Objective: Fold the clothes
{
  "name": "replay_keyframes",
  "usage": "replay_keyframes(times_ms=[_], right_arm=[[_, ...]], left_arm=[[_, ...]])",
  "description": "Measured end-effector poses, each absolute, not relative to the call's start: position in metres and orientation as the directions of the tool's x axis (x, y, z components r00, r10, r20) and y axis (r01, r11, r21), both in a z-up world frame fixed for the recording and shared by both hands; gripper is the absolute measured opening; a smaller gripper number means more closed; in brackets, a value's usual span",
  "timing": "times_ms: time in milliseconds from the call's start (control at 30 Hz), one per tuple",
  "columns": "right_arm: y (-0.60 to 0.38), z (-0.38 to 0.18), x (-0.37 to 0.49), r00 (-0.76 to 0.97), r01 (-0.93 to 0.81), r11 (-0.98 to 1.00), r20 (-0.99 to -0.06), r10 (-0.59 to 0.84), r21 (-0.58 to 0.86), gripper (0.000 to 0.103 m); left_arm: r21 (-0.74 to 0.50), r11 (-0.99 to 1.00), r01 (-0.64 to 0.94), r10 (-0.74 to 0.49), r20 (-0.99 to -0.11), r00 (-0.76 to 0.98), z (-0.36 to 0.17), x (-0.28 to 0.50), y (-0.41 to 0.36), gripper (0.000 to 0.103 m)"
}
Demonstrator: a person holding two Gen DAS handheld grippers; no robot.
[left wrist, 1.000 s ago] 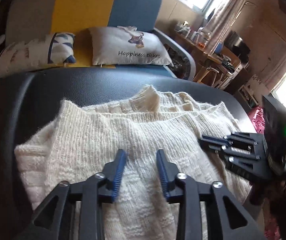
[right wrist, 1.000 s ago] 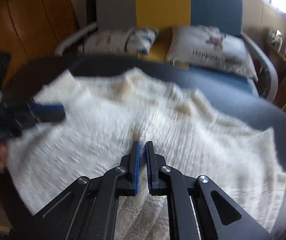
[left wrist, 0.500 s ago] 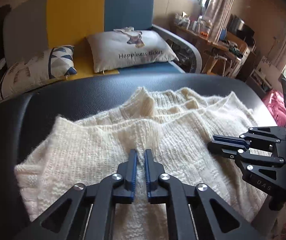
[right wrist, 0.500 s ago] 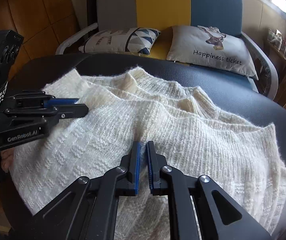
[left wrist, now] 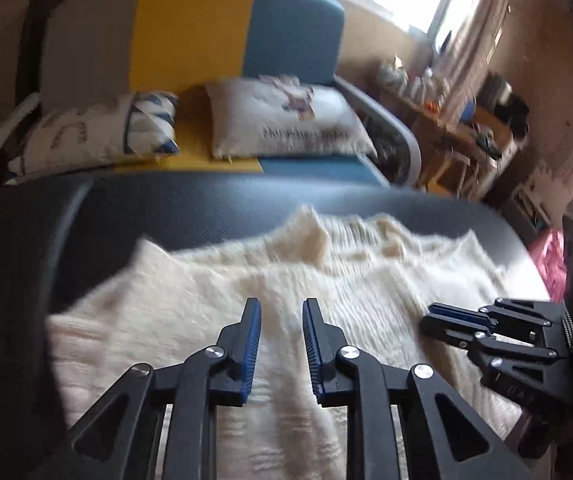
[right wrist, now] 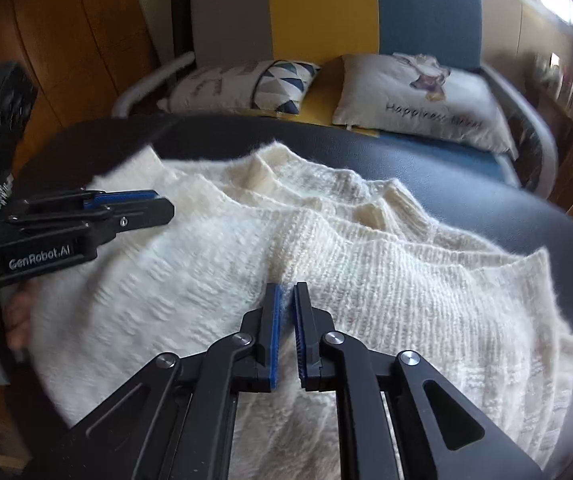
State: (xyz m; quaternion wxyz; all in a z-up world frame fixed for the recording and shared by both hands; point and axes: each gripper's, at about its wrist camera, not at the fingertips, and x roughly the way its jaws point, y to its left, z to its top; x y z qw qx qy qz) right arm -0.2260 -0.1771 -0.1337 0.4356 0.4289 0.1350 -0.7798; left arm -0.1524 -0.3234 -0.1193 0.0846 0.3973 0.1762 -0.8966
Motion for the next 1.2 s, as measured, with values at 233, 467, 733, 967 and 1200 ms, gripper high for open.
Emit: replay_keyframes(times_ms=[233,467,733,967,1200], right_arm=[[-0.186,-0.123,-0.225,-0.186,0.831,-0.519,-0.78,-0.598,0.2,0.011],[-0.2,-0.147,-0.245,-0.253,0.774,-0.612,-0.809,-0.531,0.16,0.007],[-0.154,-0.129,-0.253,-0.256,0.761,-0.62,-0.788,-0.56,0.193,0.011],[-0.126,-0.142,-0.285,-0.284,0.663,-0.72,-0.823,-0.492,0.202,0.011],[-0.095,-0.125,-0.274,-0.326,0.684,-0.723,-0.845,-0.424,0.098,0.011]], left_arm=[[-0.218,-0.969,0.121,0.092,-0.764,-0.639,-0.128,-0.157,-0.301,0.021],[-0.276,-0.945,0.173,0.104,-0.76,-0.642,-0.147,-0.168,-0.301,0.021],[-0.249,-0.946,0.208,0.043,-0.733,-0.679,-0.129,-0.152,-0.325,0.021],[-0.328,-0.892,0.31,0.058,-0.764,-0.642,-0.139,-0.148,-0.351,0.024],[-0.268,-0.913,0.309,0.014,-0.775,-0.632,-0.134,-0.118,-0.357,0.024]])
